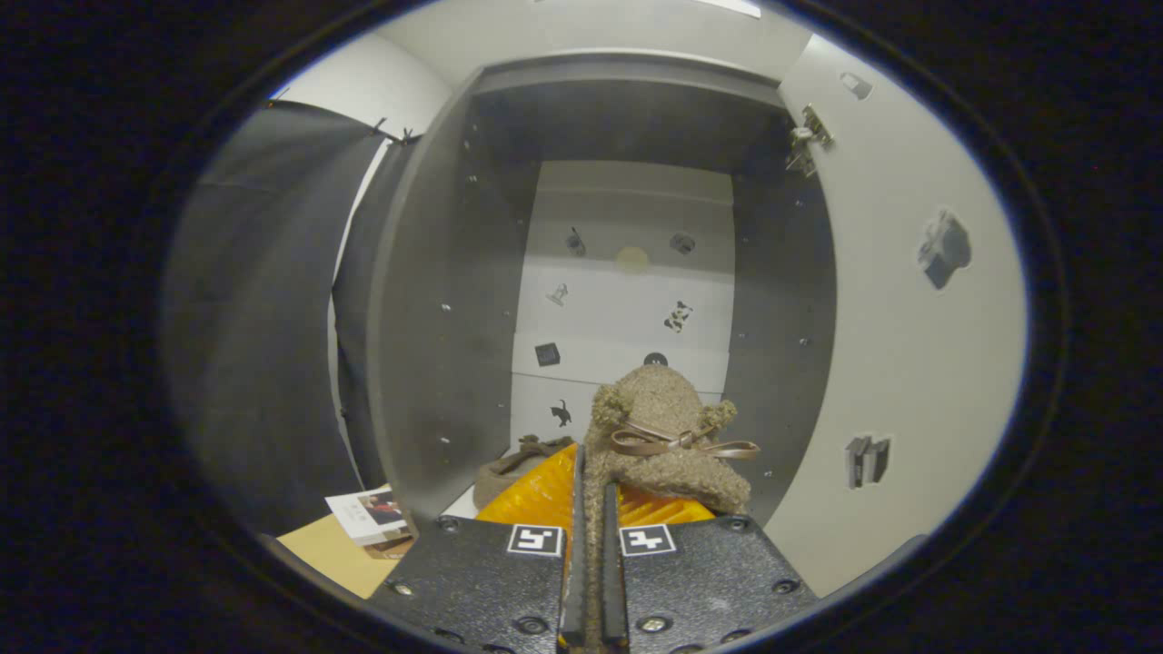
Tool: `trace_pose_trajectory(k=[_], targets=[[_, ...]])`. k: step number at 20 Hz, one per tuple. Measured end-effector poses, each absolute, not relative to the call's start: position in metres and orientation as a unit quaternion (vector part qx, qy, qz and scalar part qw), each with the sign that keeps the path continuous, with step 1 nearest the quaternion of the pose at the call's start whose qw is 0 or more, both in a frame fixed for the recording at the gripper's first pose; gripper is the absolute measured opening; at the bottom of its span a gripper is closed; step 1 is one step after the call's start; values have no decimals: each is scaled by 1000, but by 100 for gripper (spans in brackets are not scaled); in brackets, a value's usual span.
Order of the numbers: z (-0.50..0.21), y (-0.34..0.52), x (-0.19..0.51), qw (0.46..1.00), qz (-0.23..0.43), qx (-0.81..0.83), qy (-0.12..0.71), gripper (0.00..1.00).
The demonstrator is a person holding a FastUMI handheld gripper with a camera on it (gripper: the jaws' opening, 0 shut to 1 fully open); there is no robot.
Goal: Open the shoe cabinet door, grab the shoes and put them into the shoe cabinet, then close the shoe cabinet door.
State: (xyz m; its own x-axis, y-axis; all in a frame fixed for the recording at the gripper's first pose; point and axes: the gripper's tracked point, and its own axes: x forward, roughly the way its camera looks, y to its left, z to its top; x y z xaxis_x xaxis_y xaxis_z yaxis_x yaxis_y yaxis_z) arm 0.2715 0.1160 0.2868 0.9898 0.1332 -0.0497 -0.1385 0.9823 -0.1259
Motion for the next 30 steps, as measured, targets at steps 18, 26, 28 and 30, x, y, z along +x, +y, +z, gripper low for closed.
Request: trace_pose_trajectory(k=[18, 26, 28, 30], targets=[[201, 84, 468, 993, -11, -47, 112, 13], [183, 97, 474, 985, 29, -54, 164, 27], [182, 97, 468, 983, 23, -52, 174, 36], [178, 101, 458, 980, 32, -41, 190, 56]])
